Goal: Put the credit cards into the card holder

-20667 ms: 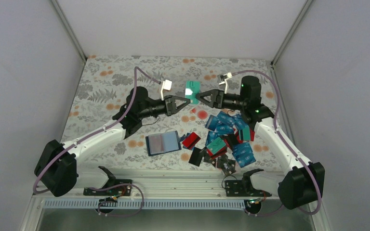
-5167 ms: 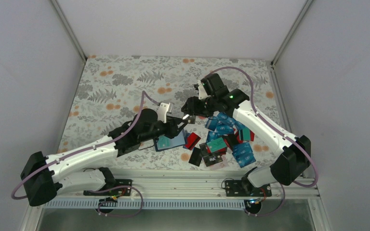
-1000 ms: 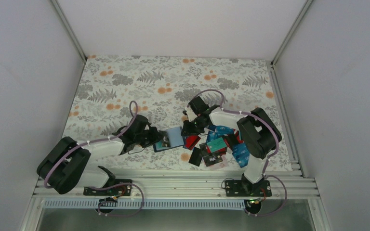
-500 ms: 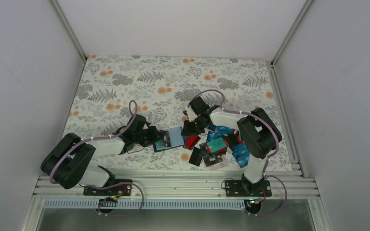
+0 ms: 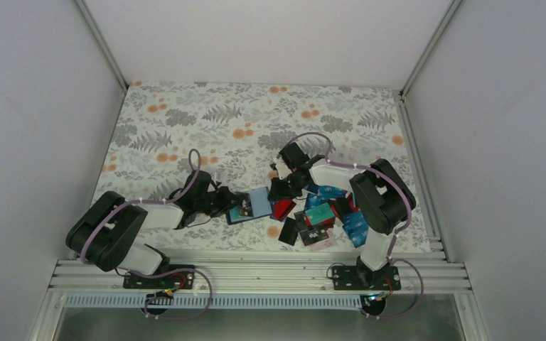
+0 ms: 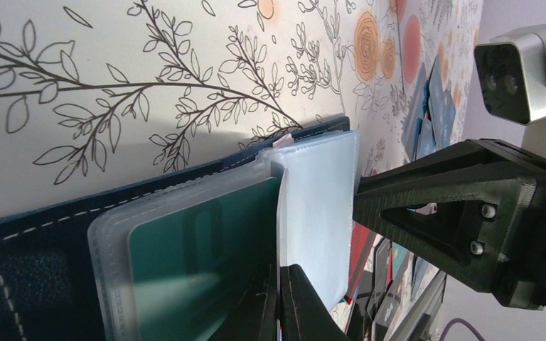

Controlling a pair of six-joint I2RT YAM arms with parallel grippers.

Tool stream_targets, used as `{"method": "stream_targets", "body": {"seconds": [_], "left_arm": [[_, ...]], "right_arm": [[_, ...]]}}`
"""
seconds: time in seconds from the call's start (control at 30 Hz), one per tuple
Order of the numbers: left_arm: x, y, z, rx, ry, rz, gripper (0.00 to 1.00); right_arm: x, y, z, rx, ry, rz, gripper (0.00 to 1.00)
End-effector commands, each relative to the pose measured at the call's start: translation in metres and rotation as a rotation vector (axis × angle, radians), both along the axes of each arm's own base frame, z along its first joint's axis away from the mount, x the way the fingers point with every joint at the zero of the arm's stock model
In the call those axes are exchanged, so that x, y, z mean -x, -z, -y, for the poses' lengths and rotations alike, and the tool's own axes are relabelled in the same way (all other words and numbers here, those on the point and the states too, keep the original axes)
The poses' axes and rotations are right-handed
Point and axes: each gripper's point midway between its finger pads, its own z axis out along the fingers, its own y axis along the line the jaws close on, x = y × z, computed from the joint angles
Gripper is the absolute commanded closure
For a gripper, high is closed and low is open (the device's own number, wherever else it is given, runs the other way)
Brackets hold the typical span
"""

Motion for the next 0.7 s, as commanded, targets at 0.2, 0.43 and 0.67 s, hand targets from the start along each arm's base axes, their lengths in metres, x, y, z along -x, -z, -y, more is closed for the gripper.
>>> {"method": "stream_targets", "body": {"seconds": [0.2,0.43,0.67], "left_arm": [[-0.0034,-0.0057,0.0006,0.091,0.008,-0.005,0.98],[-0.002,-0.0024,-0.0012,0.097,-0.001,-0.01,0.98],[-0.0022,0.0028,-0.0027,0.094,-0.013,0.0,0.98]], "right_arm": [[0.0158,0.0314,0.0126,0.065,-0.009,-0.066,0.87],[0.0165,0.0327,0.0133,0.068,-0.008,-0.067,0.87],[0.0173,0.0339,0.0131,0.067,0.005,-0.08,0.87]]}}
